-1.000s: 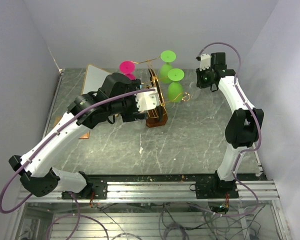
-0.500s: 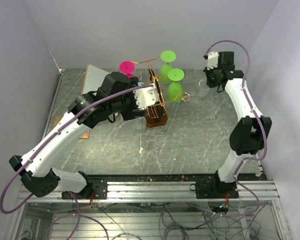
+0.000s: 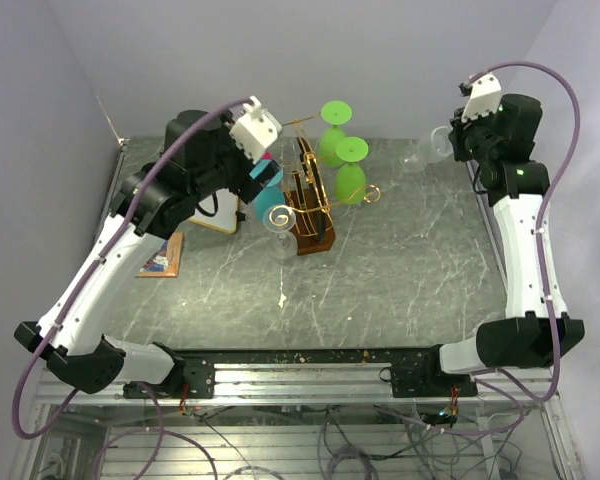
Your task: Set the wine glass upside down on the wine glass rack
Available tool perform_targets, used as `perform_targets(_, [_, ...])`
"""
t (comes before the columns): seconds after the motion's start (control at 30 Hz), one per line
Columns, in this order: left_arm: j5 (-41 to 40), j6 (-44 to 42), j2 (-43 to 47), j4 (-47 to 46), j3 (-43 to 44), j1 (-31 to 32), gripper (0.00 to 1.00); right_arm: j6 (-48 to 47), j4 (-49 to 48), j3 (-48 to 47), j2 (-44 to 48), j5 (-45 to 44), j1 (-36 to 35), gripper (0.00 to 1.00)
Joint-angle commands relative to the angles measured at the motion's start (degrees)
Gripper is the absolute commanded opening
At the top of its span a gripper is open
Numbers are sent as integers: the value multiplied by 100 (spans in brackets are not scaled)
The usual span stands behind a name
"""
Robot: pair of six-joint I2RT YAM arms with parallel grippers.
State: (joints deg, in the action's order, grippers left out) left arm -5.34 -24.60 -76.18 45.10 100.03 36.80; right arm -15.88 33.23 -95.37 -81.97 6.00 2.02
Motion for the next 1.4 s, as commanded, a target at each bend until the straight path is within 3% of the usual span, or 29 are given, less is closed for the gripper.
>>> perform_targets(0.0, [491, 1082, 6, -621, 231, -303, 100, 412, -537, -196, 327, 971, -9, 0])
perform_targets(0.23, [944, 1916, -88, -1017, 346, -469, 100, 1228, -873, -898, 444, 2331, -17, 0])
perform_targets(0.43, [1845, 2518, -200, -1364, 398, -494, 97, 1944, -1242, -1047, 336, 3306, -112, 0])
perform_targets(0.8, [1763, 3531, -563, -1737, 542, -668, 95, 2023, -1389, -1281, 113, 3866, -502, 0])
perform_targets(1.1, [3683, 5705, -579, -2939, -475, -1398, 87, 2401, -1694, -1067, 118, 4419, -600, 0])
perform_targets(1.37, [3900, 5935, -761, -3258, -545, -1404, 82, 2616, -1864, -954, 112, 4600, -642, 0])
